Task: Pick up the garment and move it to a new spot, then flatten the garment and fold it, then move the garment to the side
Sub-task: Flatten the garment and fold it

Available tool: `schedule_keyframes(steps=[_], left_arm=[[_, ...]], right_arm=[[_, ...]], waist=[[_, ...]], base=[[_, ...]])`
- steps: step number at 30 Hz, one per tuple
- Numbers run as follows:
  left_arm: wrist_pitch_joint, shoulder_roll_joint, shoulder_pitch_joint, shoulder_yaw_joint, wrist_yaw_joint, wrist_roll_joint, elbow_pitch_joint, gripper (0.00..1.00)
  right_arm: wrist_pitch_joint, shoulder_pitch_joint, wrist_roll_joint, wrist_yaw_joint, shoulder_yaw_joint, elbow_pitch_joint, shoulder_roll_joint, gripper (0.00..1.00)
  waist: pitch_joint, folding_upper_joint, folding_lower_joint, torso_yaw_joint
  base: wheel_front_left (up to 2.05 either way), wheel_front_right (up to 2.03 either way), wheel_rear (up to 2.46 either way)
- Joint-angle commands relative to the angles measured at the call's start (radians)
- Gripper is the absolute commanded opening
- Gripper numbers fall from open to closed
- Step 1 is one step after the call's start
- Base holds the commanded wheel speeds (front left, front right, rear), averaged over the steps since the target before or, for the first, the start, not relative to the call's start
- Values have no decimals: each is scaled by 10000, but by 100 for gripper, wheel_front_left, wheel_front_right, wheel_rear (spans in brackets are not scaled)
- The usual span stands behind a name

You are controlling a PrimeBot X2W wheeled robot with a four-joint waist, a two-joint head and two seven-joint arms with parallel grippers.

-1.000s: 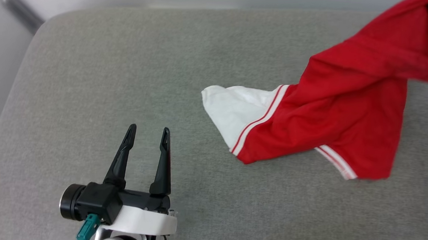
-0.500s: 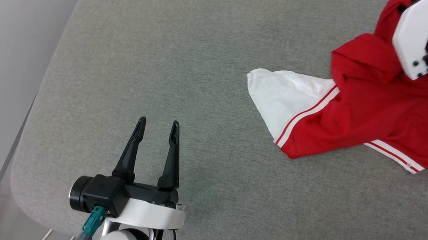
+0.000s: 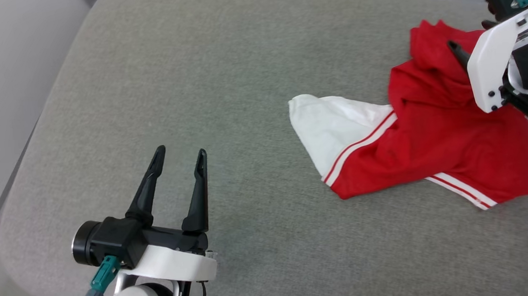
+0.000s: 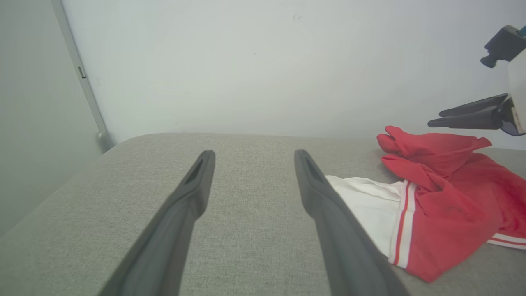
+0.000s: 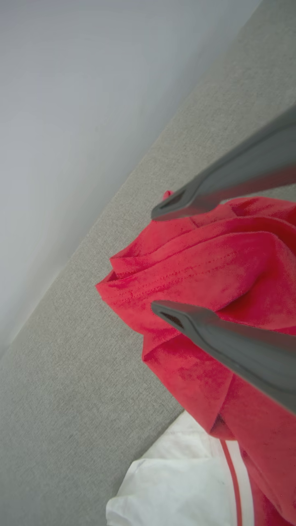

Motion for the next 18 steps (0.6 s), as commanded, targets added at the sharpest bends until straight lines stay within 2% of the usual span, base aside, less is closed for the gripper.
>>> schedule_keyframes(steps=[1, 11, 18], left_arm=[[-27, -8, 39, 38, -15, 48, -36, 100], [-27, 11, 192, 670, -15, 202, -219, 100], [-25, 140, 250, 1065, -15, 60, -364, 100]], right_arm=[[-119, -152, 81, -10, -44, 24, 39, 100], [-2683, 1096, 1143, -9, -925, -988, -109, 100], [-4582, 3031, 1029, -9, -2301, -2519, -117, 100]], waist=[[-209, 0, 0, -250], [-1024, 0, 0, -1669], [-1294, 0, 0, -2496]], base=[[0, 0, 0], [0, 0, 0], [0, 0, 0]])
